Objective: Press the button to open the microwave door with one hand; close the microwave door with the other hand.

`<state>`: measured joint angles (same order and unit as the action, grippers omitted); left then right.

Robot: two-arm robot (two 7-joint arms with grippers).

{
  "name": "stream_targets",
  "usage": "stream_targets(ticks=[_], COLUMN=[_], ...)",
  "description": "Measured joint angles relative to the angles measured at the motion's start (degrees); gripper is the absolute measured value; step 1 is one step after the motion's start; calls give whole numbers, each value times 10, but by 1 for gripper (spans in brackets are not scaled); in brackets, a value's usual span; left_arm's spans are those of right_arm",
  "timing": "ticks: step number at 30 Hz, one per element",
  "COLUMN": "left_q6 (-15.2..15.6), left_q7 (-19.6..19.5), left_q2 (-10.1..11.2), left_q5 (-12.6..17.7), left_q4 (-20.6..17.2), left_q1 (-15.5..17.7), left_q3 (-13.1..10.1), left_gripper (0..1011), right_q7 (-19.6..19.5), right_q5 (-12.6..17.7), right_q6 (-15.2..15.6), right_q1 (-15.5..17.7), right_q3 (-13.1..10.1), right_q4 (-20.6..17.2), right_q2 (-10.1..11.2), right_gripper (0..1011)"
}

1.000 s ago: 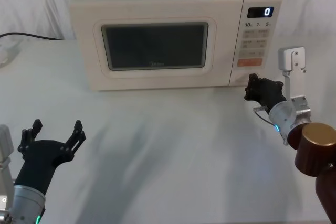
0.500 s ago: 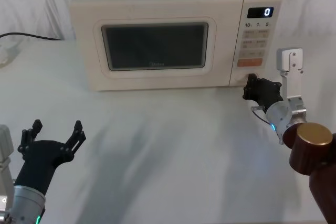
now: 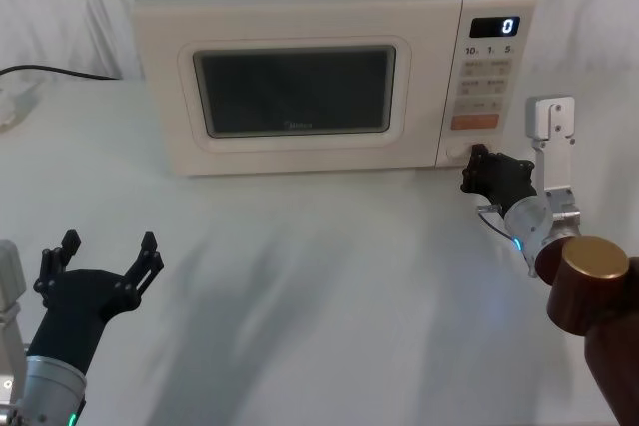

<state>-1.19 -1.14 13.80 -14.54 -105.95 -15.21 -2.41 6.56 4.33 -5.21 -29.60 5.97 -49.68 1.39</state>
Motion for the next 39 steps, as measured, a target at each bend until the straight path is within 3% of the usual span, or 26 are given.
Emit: stream_targets(ticks=[39], left_q6=[0], left_q7=[0], left_q2=[0], left_q5=[0], left_q4=[0], left_q1=[0], left_q3=[0], left_gripper=[1001], right_q7=[5], right_q5=[-10], right_q6=[-22], right_q1=[-42], right_q3=[3], right_q4=[67], right_q2=[-10], right_gripper=[0])
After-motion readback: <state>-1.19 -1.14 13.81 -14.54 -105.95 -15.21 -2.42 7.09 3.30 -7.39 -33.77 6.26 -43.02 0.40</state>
